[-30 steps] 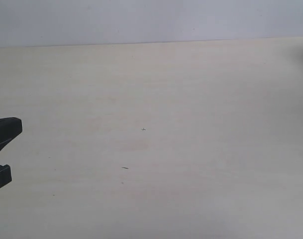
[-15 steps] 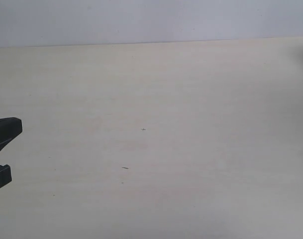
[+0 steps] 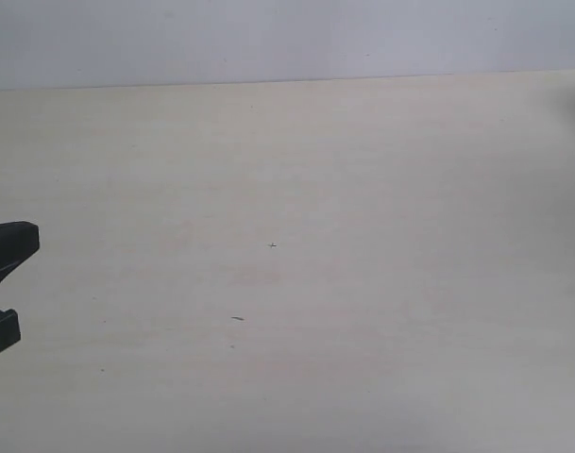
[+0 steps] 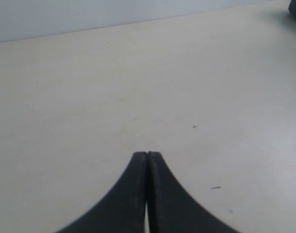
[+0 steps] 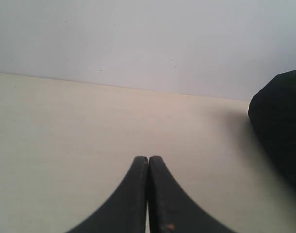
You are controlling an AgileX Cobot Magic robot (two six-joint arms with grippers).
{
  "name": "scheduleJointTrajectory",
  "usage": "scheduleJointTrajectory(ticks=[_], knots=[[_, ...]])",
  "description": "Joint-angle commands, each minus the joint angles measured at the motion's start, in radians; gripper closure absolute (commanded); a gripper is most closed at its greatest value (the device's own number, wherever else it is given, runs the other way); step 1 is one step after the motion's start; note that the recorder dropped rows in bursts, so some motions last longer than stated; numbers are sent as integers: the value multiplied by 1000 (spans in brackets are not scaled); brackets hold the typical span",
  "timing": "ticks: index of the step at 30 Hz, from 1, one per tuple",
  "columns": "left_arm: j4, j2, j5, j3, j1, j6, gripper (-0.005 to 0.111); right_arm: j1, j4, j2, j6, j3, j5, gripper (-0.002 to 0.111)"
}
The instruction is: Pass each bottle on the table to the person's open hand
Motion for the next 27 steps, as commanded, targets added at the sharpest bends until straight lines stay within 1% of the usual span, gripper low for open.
scheduleJointTrajectory(ticks=[1,3,5,8,13,19,25,27], knots=[[-1,-80,21,3,95,-7,107,-6,1,-6,-2,5,-1,108],[-1,-145,76,3,173,-7,107,-6,1,-6,-2,5,-1,108],[-1,-225,163,3,251,-7,107,-6,1,-6,-2,5,-1,108],[0,-336,254,3,344,6,107,-6,1,-6,-2,5,-1,108],[3,-461,341,3,450,23,107,-6,1,-6,-2,5,-1,108],[3,-567,396,9,508,21,107,-6,1,-6,-2,5,-1,108],[3,-740,396,109,511,21,107,-6,1,-6,-2,5,-4,108],[3,-755,396,146,511,21,107,-6,1,-6,-2,5,-17,108]])
